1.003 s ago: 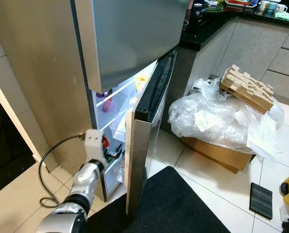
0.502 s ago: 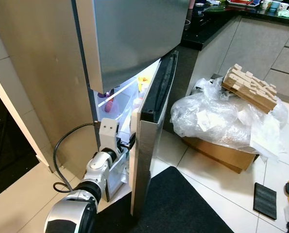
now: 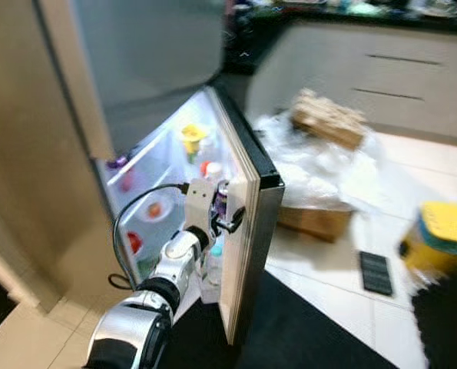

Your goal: Restocking fridge

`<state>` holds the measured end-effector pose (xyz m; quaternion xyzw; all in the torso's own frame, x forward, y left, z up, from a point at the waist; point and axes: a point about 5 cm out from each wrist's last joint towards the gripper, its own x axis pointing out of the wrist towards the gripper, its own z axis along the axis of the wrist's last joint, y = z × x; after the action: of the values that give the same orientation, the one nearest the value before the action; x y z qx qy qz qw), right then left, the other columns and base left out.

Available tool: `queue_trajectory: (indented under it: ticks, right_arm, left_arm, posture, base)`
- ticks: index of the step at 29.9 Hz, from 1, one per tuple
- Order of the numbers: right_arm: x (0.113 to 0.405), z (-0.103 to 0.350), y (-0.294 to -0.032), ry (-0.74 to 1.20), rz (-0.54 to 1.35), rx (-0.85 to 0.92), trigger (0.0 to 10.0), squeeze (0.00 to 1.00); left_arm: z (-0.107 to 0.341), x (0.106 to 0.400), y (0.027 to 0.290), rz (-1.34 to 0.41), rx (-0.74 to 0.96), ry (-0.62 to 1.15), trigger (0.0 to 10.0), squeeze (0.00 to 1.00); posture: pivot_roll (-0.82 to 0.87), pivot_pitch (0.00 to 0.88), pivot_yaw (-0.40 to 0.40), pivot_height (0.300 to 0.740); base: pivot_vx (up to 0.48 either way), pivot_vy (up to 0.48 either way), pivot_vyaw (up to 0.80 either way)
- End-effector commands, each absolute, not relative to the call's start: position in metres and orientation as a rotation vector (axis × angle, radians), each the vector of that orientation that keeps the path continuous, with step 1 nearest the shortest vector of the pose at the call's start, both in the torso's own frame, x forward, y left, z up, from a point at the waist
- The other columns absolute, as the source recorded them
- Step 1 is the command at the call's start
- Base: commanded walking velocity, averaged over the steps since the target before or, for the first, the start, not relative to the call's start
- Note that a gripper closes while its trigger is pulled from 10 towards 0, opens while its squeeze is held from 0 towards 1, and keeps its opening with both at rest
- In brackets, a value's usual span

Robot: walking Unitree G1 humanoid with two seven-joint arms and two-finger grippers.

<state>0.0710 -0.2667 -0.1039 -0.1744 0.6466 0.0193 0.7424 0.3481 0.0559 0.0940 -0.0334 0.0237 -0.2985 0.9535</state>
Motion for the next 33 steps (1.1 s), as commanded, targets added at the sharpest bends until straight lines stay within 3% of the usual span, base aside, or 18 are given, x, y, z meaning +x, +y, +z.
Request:
queue_trajectory:
  ticks: [1, 8, 20, 27, 33]
  right_arm:
    - [0.075, -0.104, -0.265, 1.408, 0.037, -0.377, 10.0, 0.0]
    - [0.08, -0.104, -0.262, 1.386, 0.033, -0.371, 10.0, 0.0]
    - [0.074, -0.105, -0.262, 1.399, 0.041, -0.367, 10.0, 0.0]
    - [0.084, -0.105, -0.256, 1.381, 0.061, -0.372, 10.0, 0.0]
    - [0.097, -0.103, -0.252, 1.353, 0.072, -0.386, 10.0, 0.0]
  left_arm:
    - [0.092, 0.341, 0.039, -0.665, -0.083, 0.049, 10.0, 0.0]
    - [0.077, 0.33, 0.037, -0.686, -0.059, 0.081, 10.0, 0.0]
    - [0.02, 0.299, 0.078, -0.587, 0.024, 0.284, 10.0, 0.0]
    - [-0.043, 0.244, 0.136, -0.371, 0.066, 0.61, 10.0, 0.0]
    - [-0.068, 0.209, 0.158, -0.272, 0.061, 0.776, 10.0, 0.0]
  posture:
    - [-0.07, 0.0, 0.02, 0.74]
    - [-0.07, 0.0, 0.016, 0.74]
    - [-0.05, 0.0, 0.01, 0.74]
    - [-0.04, 0.0, 0.01, 0.74]
    - [-0.03, 0.0, 0.007, 0.74]
  base:
    - [0.0, 0.0, -0.76]
    - [0.0, 0.0, -0.09]
    - [0.0, 0.0, 0.0]
    - [0.0, 0.0, 0.0]
    - [0.0, 0.0, 0.0]
